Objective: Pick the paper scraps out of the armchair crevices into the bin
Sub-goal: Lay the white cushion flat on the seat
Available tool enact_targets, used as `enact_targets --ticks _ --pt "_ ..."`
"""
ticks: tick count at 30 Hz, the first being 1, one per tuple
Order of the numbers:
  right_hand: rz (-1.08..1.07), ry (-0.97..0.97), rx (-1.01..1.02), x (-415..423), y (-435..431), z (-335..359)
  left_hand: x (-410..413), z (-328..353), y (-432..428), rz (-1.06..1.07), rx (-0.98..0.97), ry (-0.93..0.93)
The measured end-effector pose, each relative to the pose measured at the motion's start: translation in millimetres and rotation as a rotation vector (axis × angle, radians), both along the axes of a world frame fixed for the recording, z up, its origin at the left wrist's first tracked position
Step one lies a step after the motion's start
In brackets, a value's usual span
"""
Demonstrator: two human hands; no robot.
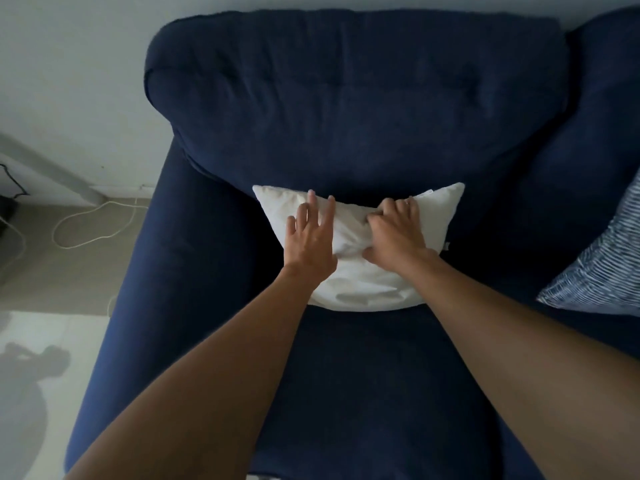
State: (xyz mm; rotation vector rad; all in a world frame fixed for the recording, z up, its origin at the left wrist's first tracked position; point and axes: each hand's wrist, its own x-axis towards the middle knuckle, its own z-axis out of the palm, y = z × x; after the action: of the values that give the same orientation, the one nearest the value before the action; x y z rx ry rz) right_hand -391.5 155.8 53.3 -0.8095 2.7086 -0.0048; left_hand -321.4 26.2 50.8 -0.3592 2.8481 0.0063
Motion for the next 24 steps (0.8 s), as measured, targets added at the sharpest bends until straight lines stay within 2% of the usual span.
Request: enact_targets --ticks 4,15,17,21,24 --pt "0.060 -0.047 0.048 16.4 9.6 -2.6 14.9 3.4 2.7 -0.074 -0.079 -0.054" --pt "0.031 -0.278 0.107 115.2 47.5 5.5 117.4 5.5 37.2 -0.120 -0.061 -0.093" --pt "0.031 -0.338 0.108 143.9 55.1 6.6 145.4 3.1 42.1 -0.124 0.004 -0.130" --pt "-0.077 -0.476 0.072 204.5 75.6 6.1 202.6 -0.6 52.4 -0.020 0.262 -0.275" --pt "-0.163 -0.541 0.051 240.2 87.8 4.0 236.6 -6.0 61.0 0.019 0.339 -0.381"
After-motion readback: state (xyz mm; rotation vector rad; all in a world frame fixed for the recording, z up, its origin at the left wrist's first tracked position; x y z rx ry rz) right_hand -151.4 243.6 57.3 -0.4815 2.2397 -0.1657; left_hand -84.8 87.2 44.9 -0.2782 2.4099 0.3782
